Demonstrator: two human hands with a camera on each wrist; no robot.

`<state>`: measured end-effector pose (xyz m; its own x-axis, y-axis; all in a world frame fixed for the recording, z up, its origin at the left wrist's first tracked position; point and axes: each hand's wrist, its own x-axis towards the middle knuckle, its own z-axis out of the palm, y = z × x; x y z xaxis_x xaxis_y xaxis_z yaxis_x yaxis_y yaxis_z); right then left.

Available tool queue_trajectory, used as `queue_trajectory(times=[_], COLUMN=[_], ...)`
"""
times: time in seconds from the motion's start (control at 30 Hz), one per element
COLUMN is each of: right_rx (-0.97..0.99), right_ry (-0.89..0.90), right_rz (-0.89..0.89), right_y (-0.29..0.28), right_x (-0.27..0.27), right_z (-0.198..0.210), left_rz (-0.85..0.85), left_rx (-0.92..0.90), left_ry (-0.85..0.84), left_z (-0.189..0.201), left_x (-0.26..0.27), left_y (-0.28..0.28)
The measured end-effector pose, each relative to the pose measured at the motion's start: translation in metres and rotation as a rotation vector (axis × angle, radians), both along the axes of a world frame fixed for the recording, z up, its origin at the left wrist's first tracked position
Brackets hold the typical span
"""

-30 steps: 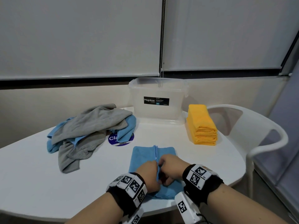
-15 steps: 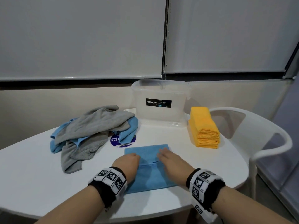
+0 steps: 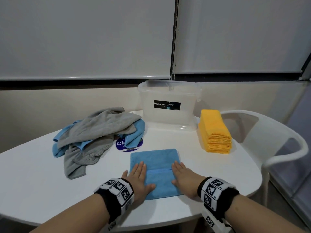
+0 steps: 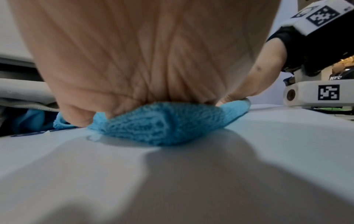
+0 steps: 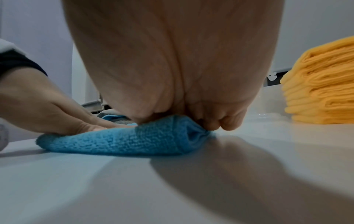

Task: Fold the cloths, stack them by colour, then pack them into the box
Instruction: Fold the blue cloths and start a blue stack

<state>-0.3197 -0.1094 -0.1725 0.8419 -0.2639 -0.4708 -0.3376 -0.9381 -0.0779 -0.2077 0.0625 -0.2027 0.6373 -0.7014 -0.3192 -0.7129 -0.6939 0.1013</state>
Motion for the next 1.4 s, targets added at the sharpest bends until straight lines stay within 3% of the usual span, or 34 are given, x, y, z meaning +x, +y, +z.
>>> queue_trajectory(times=[0.2, 0.37, 0.47, 0.63, 0.9, 1.17, 1.33, 1.4], right_rx=[0.023, -0.125, -0.093, -0.009, 0.018, -0.102, -0.128, -0.116], right_ry=[0.025, -0.11, -0.229, -0.061, -0.05, 0.055, -0.065, -0.14], right_rz=[-0.128, -0.229, -0.237, -0.188, -0.221, -0.198, -0.284, -0.222], right_y=[0.005, 0.013, 0.017, 0.006, -0.005, -0.03, -0.035, -0.026], right_x=[0.016, 0.054, 0.078, 0.092, 0.094, 0.062, 0.05, 0.042], right_z=[0.027, 0.054, 0.028, -0.015, -0.02, -0.009, -0.001, 0.012], left_rz=[-0.009, -0.001, 0.026, 0.122, 0.128, 0.099, 0.175, 0.13], left_rx=[0.102, -0.046, -0.021, 0.033, 0.048, -0.024, -0.038, -0.045], left_ry=[-0.058, -0.077, -0.056, 0.039, 0.059, 0.127, 0.04, -0.041], left_z=[0.018, 0.039, 0.03, 0.007, 0.009, 0.013, 0.011, 0.017], left_x=[0.005, 0.022, 0.03, 0.035, 0.046, 0.055, 0.051, 0.038], left_y=[-0.012, -0.044, -0.058, -0.061, -0.06, -0.039, -0.031, -0.031])
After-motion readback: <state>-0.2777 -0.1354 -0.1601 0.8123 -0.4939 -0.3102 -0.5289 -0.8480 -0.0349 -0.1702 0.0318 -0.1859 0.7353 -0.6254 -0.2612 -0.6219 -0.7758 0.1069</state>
